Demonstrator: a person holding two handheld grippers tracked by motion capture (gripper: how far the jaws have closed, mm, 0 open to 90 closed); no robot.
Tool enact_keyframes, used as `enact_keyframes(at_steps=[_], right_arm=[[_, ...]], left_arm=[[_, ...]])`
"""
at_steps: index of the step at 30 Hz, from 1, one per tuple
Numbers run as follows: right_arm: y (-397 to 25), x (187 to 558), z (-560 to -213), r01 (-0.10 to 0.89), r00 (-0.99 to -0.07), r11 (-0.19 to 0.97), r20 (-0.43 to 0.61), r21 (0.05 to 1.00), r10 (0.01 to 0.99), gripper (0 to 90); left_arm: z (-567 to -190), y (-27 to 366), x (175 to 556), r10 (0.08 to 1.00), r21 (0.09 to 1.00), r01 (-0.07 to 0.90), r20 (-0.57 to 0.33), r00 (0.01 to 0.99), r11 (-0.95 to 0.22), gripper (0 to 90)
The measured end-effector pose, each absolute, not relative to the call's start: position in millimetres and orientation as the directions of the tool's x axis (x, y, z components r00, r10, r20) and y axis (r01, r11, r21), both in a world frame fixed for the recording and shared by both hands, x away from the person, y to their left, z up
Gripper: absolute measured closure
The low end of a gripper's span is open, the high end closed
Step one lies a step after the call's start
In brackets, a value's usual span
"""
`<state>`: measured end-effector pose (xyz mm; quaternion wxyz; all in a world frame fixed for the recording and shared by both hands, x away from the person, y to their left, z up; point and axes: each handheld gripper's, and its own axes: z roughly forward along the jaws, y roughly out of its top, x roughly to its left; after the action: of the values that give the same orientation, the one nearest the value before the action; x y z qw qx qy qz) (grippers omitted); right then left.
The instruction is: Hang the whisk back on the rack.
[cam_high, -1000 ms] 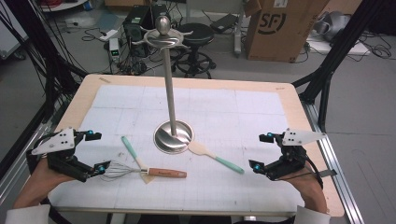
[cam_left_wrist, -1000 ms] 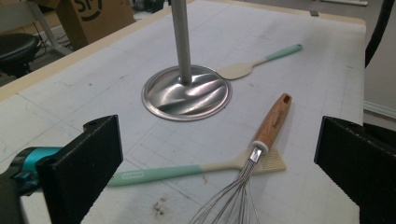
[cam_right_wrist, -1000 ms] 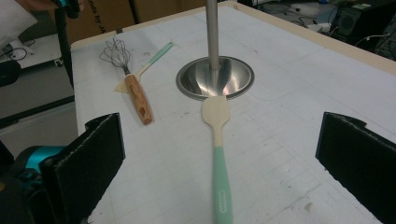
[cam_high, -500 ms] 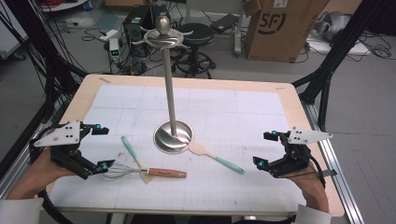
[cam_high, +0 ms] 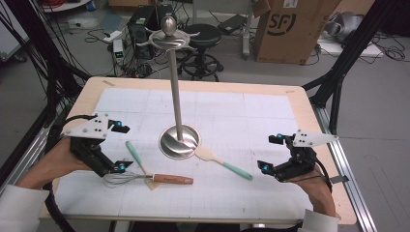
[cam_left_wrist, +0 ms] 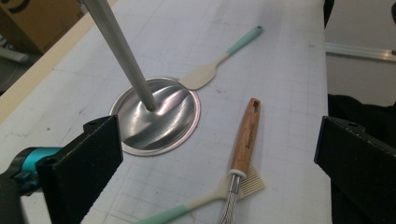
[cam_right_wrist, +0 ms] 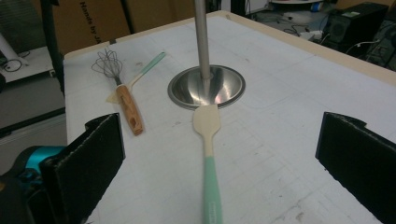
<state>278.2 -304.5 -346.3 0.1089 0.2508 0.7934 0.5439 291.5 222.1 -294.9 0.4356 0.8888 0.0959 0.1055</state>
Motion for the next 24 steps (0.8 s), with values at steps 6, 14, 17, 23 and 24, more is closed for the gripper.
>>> enact_keyframes(at_steps=[6, 14, 17, 23, 24], right_arm=[[-300, 280, -348, 0.286, -0.857, 0.307, 0.099, 0.908, 0.506, 0.1], [-297, 281, -349, 0.287, -0.861, 0.314, 0.1, 0.905, 0.498, 0.1], [-297, 281, -349, 0.285, -0.863, 0.318, 0.097, 0.904, 0.496, 0.1], [-294, 283, -350, 0.29, -0.865, 0.325, 0.101, 0.9, 0.491, 0.1], [-293, 283, -351, 0.291, -0.866, 0.329, 0.101, 0.898, 0.489, 0.1]], left_arm=[[-294, 201, 299, 0.209, 0.752, 0.046, 0.124, 0.97, -0.658, 1.6], [-305, 177, 306, 0.146, 0.679, 0.007, 0.148, 0.978, -0.734, 1.6], [-313, 169, 309, 0.12, 0.638, 0.004, 0.138, 0.983, -0.77, 1.6], [-329, 151, 310, 0.056, 0.567, -0.016, 0.109, 0.992, -0.824, 1.7], [-332, 149, 311, 0.052, 0.56, -0.014, 0.103, 0.993, -0.828, 1.7]])
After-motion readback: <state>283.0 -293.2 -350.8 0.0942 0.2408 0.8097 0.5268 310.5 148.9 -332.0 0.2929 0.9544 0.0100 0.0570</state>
